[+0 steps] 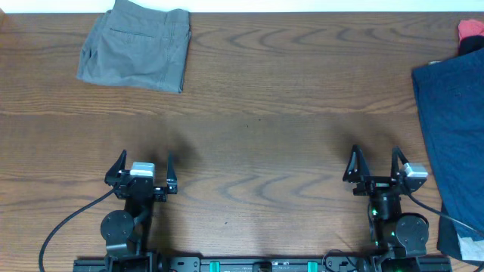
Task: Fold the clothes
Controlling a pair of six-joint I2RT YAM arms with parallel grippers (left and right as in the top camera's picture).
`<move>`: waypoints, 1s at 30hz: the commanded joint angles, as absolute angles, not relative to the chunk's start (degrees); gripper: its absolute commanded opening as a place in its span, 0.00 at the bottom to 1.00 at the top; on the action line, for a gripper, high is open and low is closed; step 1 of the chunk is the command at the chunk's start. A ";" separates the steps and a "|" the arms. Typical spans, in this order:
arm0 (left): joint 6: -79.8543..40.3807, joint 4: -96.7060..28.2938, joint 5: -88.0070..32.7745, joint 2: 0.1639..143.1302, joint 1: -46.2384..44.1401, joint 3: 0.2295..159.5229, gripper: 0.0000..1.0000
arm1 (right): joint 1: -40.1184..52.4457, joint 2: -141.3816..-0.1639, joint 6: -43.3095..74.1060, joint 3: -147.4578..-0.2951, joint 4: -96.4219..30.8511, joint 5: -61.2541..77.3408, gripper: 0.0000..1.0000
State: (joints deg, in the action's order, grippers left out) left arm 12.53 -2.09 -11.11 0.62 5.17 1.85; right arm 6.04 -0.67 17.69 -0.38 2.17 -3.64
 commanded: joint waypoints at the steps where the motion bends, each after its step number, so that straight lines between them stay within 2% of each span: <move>1: 13.45 -2.85 -10.85 0.23 5.45 0.23 0.98 | 7.20 -0.27 13.06 -0.30 0.23 -3.60 0.99; 4: 13.45 -2.85 -10.85 0.23 5.45 0.23 0.98 | 7.20 -0.27 10.02 -0.32 -4.19 -3.09 0.99; 19: 13.45 -2.85 -10.85 0.23 5.45 0.23 0.98 | 7.14 -0.27 -3.95 -0.32 -4.14 -2.55 0.99; 30: 13.45 -2.85 -10.85 0.23 5.45 0.23 0.98 | 6.98 -0.27 -4.38 -0.32 -4.10 -2.55 0.99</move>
State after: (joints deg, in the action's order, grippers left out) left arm 12.53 -2.09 -11.11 0.62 5.17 1.85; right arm 6.02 -0.67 -3.25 -0.38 -3.81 -2.92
